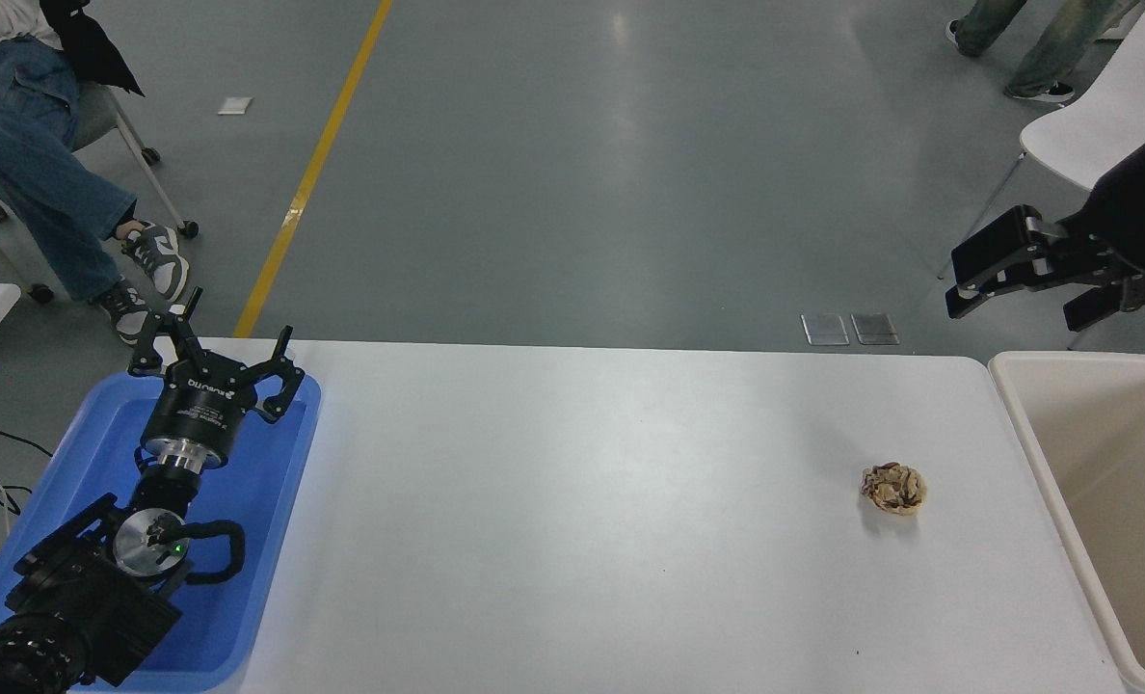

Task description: Pick up paper ball place in dustbin

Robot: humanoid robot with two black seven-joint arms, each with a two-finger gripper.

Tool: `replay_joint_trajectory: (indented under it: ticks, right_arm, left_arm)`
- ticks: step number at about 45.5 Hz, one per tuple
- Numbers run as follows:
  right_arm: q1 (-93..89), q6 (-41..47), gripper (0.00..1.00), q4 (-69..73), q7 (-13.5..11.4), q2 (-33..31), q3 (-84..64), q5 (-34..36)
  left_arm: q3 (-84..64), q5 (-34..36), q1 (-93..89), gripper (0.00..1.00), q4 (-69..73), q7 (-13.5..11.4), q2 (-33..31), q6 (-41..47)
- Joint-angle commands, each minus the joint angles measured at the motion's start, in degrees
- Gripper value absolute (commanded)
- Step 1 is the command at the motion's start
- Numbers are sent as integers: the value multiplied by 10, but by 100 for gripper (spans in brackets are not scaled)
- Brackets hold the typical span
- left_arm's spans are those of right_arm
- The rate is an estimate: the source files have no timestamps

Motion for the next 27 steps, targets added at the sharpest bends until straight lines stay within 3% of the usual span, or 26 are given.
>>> replay_joint_trajectory:
  ticks: [1, 27]
  right_arm:
    - [1, 0, 100, 0, 0, 1, 0, 0]
    - [-2, 0, 100, -3, 0, 11, 7, -8]
  left_arm:
    - [0, 0, 0, 100, 0, -1, 0, 0]
    - [0, 0, 0, 100, 0, -1, 0, 0]
